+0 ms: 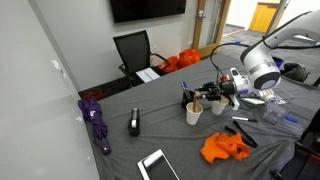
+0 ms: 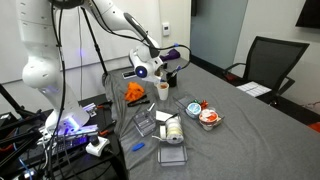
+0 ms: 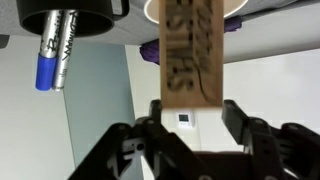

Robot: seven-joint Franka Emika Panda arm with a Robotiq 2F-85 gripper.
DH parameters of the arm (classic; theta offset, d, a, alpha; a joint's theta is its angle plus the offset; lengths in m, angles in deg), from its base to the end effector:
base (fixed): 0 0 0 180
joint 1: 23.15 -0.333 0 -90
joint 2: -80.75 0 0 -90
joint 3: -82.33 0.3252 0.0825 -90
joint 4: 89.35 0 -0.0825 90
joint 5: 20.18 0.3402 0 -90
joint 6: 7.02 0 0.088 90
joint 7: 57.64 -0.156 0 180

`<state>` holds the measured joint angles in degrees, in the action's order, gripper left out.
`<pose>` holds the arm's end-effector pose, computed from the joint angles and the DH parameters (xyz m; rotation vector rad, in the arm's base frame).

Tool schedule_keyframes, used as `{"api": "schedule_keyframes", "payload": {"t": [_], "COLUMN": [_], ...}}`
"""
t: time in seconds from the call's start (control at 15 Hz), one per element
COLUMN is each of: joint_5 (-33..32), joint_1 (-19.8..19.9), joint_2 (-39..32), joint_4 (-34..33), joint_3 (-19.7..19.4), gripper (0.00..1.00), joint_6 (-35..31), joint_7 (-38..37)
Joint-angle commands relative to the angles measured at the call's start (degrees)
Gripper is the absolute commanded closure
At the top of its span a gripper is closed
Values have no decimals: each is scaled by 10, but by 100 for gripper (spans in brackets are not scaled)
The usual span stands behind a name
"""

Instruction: Move the wooden object from the clear container to the white cup

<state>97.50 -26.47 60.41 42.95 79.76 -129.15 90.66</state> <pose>0.5264 0.0822 0.2224 -1.9814 -0.8500 -1.3773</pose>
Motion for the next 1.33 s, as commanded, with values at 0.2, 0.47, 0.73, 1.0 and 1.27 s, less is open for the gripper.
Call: {"api": "schedule_keyframes", "payload": {"t": [0.2,0.47,0.73,1.0,1.27], "joint_5": [15,7,0,-30,-90], "joint_1": [-5,-6,-3,0,1], "joint_2": [1,11,26,44,72], "joint_4": [-1,4,10,21,39], "joint_3": [-1,-1,-1,-4,-9], "gripper": [0,0,0,0,0], "joint_6": [-3,-8,-3,-8,-20], "joint_7": [12,-4,-27,-69,-123]}}
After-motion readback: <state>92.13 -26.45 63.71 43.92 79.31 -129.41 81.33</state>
